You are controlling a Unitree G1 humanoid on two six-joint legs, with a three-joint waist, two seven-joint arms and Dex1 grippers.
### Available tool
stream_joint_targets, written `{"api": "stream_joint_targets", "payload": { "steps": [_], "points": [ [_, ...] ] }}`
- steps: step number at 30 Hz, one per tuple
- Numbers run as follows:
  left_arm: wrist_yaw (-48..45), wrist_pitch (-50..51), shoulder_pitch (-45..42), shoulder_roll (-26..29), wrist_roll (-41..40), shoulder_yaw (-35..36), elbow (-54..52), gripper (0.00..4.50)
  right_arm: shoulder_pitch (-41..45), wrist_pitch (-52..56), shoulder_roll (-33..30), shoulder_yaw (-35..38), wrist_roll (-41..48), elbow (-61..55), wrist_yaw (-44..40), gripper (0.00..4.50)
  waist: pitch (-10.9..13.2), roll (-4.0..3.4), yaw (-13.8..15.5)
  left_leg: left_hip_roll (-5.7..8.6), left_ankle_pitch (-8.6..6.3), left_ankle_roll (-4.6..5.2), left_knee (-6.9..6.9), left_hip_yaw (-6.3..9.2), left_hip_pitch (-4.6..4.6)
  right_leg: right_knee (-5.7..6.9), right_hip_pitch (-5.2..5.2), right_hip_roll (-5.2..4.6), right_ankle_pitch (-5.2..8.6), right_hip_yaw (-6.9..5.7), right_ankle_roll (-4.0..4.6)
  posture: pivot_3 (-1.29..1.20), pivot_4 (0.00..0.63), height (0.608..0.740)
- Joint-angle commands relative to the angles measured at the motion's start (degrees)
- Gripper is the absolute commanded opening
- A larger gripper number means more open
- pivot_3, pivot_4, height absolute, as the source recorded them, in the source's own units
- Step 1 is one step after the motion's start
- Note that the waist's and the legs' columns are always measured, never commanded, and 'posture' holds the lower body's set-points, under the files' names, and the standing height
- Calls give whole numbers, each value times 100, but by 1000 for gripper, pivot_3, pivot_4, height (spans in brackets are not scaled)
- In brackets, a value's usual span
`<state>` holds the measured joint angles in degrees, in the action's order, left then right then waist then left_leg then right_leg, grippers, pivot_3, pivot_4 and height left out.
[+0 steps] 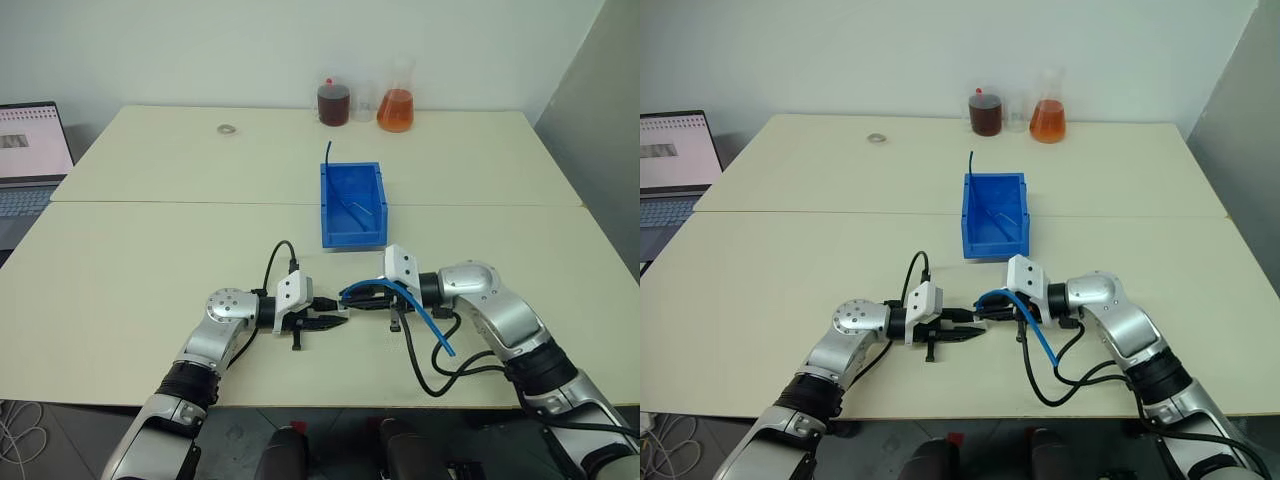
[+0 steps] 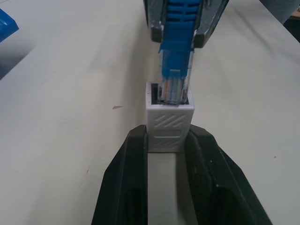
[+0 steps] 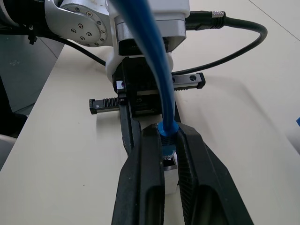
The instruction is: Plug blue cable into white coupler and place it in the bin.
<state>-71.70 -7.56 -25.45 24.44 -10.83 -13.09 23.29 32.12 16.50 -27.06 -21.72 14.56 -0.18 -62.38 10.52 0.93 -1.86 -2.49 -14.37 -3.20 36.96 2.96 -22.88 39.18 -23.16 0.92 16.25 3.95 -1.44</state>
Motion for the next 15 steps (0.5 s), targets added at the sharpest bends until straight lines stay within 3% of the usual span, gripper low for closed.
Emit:
{"api": "stream_joint_targets", "payload": {
  "steps": [1,15],
  "points": [
    [-32,58,99,-31,-17,-25,-108,765,101,-60,3,-96,-226,225,-128,126,-1,-1,-2,0,0,0,0,0,0,0,0,0,0,0,0,0,150,740],
    [15,46,148,6,12,9,-132,765,412,-328,-103,-82,-442,729,-613,126,-5,-7,-5,0,0,0,2,-2,7,14,1,0,0,2,1,0,150,740]
  ]
}}
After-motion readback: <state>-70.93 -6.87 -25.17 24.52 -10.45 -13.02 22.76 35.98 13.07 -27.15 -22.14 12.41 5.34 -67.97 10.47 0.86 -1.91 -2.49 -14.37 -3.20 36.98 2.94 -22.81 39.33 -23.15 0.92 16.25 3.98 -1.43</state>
